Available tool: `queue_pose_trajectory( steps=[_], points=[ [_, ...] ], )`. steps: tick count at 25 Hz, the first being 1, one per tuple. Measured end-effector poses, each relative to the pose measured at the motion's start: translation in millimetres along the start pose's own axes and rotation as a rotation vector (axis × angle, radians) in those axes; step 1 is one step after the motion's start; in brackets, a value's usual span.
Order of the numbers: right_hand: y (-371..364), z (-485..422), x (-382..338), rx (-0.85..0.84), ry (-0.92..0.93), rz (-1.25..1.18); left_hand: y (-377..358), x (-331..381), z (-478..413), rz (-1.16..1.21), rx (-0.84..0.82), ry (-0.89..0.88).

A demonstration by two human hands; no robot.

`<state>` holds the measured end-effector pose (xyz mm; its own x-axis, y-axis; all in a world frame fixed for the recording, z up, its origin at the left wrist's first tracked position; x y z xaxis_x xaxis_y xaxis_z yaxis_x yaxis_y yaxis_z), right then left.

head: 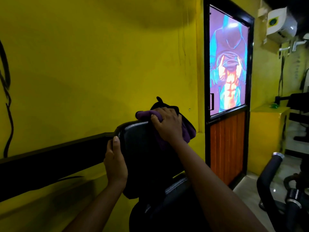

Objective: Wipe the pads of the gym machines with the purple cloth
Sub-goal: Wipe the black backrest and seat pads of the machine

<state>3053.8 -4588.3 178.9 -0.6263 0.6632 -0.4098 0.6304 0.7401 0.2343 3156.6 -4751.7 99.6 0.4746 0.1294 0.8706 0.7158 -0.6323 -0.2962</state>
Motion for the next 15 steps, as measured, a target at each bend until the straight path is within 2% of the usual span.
queue_pose_trajectory(
  steps=[3,8,11,15],
  points=[
    [-1,-15,36,-0.045,-0.147,0.008,0,-1,0,-0.022,0.01,-0.047],
    [5,3,87,-0.087,-0.454,-0.221,0,-1,-1,-0.026,-0.005,-0.073],
    [8,40,99,-0.024,-0.532,-0.308,3,1,0,-0.025,0.016,-0.073],
    [9,96,112,0.019,-0.595,-0.233,3,2,1,-0.065,0.037,-0.085]
  ],
)
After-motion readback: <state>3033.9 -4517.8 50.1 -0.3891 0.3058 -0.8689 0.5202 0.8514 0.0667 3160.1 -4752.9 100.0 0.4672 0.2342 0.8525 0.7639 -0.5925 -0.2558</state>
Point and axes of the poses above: each hand's wrist, its own z-axis away from the middle knuckle, its own y-axis out of the back of the hand, x = y × z, the point moved 8 cm from there along -z, towards the middle knuckle, and after that the axes turned 14 degrees about x, right-handed, at the moved point
